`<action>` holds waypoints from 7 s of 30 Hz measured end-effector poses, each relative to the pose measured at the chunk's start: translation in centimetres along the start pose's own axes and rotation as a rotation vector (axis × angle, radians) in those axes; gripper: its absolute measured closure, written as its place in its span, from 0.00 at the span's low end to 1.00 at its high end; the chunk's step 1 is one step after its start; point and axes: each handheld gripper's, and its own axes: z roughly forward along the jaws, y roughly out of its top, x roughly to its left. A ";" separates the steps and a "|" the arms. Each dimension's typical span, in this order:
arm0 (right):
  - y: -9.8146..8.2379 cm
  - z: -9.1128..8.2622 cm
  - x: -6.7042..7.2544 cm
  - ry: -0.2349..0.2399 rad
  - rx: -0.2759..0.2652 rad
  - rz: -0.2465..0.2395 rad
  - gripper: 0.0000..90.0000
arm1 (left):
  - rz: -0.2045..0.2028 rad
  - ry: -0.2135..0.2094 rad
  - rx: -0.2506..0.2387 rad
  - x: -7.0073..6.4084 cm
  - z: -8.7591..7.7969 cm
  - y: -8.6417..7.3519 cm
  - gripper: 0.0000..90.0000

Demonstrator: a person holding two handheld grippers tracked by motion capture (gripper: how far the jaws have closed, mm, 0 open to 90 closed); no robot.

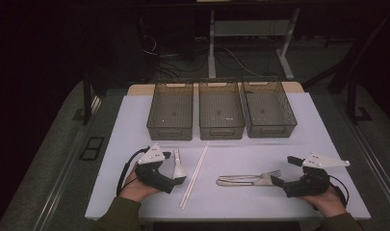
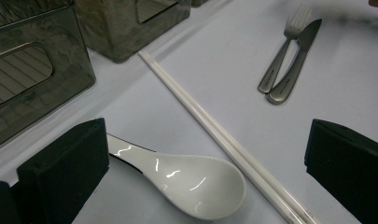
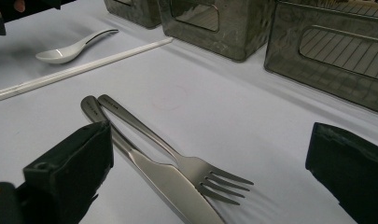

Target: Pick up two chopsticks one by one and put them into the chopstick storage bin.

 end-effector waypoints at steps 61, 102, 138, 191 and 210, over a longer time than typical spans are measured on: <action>0.2 0.4 0.3 0.020 0.020 -0.004 0.01 | -0.075 0.085 0.241 3.6 13.6 6.8 0.71; 0.2 0.4 0.3 0.022 0.018 0.001 0.01 | 0.026 0.007 0.271 0.1 16.6 8.2 0.84; 0.3 0.2 0.3 0.016 0.012 -0.004 0.01 | -0.017 0.017 0.161 -3.3 6.5 4.2 0.59; 0.2 0.3 0.5 0.017 0.019 -0.006 0.01 | -0.040 0.100 0.299 -5.3 8.4 2.5 0.90; 0.3 0.3 0.6 0.019 0.019 -0.007 0.01 | -0.123 0.122 0.277 -4.9 8.5 2.6 0.93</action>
